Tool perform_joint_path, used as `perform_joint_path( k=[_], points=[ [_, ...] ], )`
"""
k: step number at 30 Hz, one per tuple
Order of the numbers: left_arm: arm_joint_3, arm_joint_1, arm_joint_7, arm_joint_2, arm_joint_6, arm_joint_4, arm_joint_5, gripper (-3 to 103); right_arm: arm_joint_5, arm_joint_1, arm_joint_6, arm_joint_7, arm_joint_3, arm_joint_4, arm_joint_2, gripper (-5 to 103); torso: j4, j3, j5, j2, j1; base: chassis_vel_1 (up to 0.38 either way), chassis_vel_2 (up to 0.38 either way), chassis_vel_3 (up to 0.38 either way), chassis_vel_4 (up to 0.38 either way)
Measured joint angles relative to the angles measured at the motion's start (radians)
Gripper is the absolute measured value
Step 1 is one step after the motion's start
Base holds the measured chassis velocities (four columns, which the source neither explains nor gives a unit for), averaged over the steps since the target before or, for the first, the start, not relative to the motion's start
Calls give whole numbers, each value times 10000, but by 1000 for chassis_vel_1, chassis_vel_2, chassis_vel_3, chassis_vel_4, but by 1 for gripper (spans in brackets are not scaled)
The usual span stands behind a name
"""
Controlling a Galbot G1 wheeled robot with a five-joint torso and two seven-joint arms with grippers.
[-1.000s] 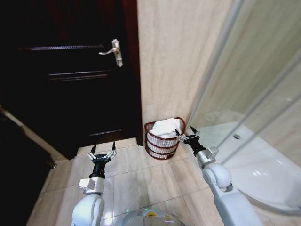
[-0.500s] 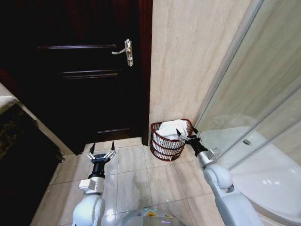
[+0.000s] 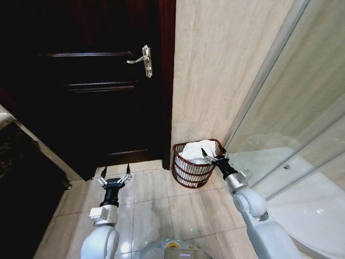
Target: Discard the used towel into the hamper.
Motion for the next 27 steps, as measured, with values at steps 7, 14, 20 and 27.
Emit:
perform_joint_path(
  k=[7,14,20,27],
  points=[
    [4,118,16,0,-54,-157,122,100,122,47,0,-1,-10,-57,-67,100,0,0,1,0,0,-42,41,45,-44],
    [-22,283,17,0,-163,-269,141,100,154,39,-46,0,-69,-62,-122,100,0,0,-1,0,0,-53,68,51,-63],
    [-24,366,-55,0,-156,-385,61,100,267,245,-400,147,-177,-140,-175,100,0,0,0,0,0,-52,51,51,-42],
    [-29,560,-394,0,-180,-382,-694,100,269,657,-997,335,-282,-450,-172,100,0,0,1,0,0,-9,4,6,-2]
  ],
)
